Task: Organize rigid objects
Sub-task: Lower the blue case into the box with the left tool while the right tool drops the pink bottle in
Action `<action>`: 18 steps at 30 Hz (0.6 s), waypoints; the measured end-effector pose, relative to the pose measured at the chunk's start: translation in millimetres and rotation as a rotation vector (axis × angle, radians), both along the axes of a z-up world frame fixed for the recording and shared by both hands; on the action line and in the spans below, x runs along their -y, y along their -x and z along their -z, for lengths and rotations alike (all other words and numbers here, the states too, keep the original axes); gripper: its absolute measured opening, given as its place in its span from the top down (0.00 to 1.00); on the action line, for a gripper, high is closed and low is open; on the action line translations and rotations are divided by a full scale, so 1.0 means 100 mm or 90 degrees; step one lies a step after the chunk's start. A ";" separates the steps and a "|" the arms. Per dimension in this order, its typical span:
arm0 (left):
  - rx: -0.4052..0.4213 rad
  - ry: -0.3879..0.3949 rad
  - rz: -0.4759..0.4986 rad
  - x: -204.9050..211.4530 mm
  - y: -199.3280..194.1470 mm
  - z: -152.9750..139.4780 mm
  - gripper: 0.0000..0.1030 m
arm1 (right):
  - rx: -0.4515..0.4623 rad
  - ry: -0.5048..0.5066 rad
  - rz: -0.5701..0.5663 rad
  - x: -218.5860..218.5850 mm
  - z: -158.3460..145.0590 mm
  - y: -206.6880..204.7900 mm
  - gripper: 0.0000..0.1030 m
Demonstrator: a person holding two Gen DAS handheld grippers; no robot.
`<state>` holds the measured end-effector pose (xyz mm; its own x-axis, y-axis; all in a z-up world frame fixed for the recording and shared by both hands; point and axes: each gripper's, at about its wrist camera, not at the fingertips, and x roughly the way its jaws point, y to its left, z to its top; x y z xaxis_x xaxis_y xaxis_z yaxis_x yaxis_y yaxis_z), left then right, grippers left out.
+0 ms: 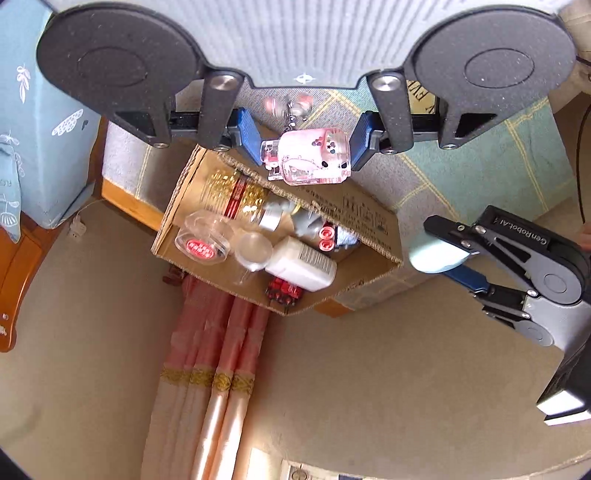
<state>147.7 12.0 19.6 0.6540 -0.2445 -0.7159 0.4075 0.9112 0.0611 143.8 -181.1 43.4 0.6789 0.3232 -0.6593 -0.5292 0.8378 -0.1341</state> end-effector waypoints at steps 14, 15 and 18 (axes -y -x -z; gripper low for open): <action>-0.007 -0.035 0.027 0.56 -0.93 -0.02 0.50 | 0.050 0.012 0.027 0.10 -0.37 -0.24 0.46; -0.013 -0.034 0.026 0.57 -0.98 0.01 0.50 | 0.050 0.013 0.028 0.10 -0.38 -0.25 0.46; -0.029 -0.035 0.017 0.62 -1.11 0.12 0.50 | 0.051 0.015 0.032 0.08 -0.40 -0.29 0.46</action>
<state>259.0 -49.5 7.4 0.6147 -0.2206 -0.7573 0.4348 0.8958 0.0919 173.1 -189.3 83.7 0.7441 0.2728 -0.6098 -0.4739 0.8590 -0.1940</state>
